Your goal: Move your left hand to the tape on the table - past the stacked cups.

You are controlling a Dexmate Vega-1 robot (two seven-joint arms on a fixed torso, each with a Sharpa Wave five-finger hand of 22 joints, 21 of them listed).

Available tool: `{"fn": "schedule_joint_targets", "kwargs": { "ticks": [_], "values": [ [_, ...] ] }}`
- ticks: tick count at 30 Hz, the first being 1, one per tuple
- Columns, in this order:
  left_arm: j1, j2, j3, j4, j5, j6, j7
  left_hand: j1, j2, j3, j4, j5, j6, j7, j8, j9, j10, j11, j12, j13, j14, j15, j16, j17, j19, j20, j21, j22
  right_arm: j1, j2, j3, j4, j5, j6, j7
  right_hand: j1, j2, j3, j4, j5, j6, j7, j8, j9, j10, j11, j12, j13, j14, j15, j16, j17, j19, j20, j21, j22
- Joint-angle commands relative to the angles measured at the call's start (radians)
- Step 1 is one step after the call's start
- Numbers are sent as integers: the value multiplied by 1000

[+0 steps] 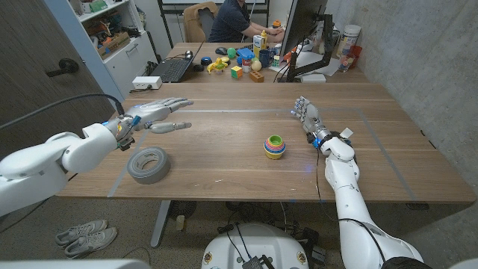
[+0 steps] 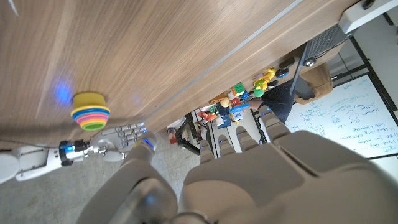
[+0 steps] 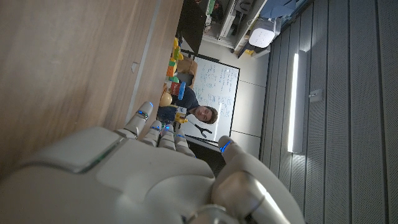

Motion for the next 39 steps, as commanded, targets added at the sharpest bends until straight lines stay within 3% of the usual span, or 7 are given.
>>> {"fn": "schedule_joint_targets", "kwargs": {
  "ticks": [1,12,25,29,39],
  "values": [
    [57,-94,-5,-21,472,95,-97,26,-8,-1,-19,11,-11,-4,5,5,-42,1,-3,5,-21,-1,1,6,-11,9,-5,2,14,-4,-4,21,-3,4,1,-4,108,2,1,6,4,2,6,5,3,-5,7,2,-15,-2,-3,2,4,-80,-7,5],
    [118,-151,-2,64,505,-4,8,59,-38,-19,-55,25,-83,-3,-8,5,-119,13,-5,8,-58,7,1,9,-14,9,0,3,30,-3,-10,49,-3,7,4,-4,108,1,1,6,6,2,6,5,6,-3,7,1,-12,0,-4,2,7,-78,-11,5],
    [157,-148,28,105,469,46,-18,75,-53,-29,-70,32,-110,-3,-7,7,-120,16,4,10,-61,14,6,10,-7,10,3,3,37,-2,-26,57,-17,12,4,-4,107,0,1,6,7,2,6,5,7,-3,7,1,-10,0,-6,1,12,-76,-15,5],
    [172,-140,20,105,467,60,-29,89,-62,-36,-80,38,-113,-3,1,11,-118,35,11,15,-56,21,13,12,-1,10,5,4,32,0,-26,51,-22,7,-2,-4,107,0,1,6,7,3,6,5,7,-3,6,1,-10,1,-6,1,12,-77,-17,5],
    [212,-137,-19,74,505,97,-79,143,-56,-41,-99,63,-41,-3,53,36,-41,34,55,39,14,14,42,19,70,9,28,10,23,3,-22,52,-18,13,-5,-4,107,-1,1,6,8,3,6,5,8,-4,6,1,-9,1,-8,1,13,-77,-21,5]
  ]
}}
